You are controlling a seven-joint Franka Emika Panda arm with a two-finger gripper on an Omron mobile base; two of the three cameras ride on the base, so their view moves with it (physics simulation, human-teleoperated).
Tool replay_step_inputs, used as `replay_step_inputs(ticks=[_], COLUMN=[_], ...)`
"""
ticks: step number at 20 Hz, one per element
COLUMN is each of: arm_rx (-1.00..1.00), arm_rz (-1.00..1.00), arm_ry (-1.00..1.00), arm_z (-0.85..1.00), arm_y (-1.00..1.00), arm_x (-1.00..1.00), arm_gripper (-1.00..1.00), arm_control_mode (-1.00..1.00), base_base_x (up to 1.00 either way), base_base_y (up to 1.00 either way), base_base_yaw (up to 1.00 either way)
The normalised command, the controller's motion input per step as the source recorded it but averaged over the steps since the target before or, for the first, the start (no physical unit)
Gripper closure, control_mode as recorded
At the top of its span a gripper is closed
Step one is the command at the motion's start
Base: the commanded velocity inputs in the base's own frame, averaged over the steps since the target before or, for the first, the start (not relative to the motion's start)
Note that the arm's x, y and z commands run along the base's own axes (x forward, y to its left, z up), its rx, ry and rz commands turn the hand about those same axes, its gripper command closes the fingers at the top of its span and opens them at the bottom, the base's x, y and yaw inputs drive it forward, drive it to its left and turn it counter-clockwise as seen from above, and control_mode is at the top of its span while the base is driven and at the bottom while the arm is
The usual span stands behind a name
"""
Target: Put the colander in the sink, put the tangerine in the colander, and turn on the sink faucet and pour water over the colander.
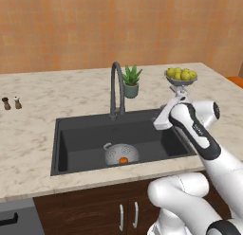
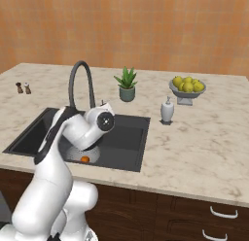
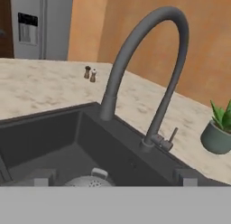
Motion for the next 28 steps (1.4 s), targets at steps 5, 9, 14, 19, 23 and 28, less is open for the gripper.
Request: replay_step_inputs(ticks=[5,9,14,19,23,28], arm_rx=[0.15,0.13,0.01,0.0,0.01,0.0], arm_rz=[0.01,0.07,0.04,0.01,0.02,0.01], arm_ry=[-0.03,-0.07,-0.11,-0.08,-0.04,-0.01], arm_z=[0.18,0.04,-0.02,-0.01,-0.1,-0.07], arm_y=[0.0,0.04,0.05,0.08,0.06,0.1], arm_x=[0.16,0.04,0.34,0.31,0.21,0.32], arm_gripper=[-1.0,-1.0,-1.0,-1.0,-1.0,-1.0], arm_control_mode=[-1.0,-1.0,-1.0,-1.0,-1.0,-1.0], base_base_x=[0.0,0.0,0.0,0.0,0.0,0.0], base_base_y=[0.0,0.0,0.0,0.0,0.0,0.0], base_base_yaw=[0.0,0.0,0.0,0.0,0.0,0.0])
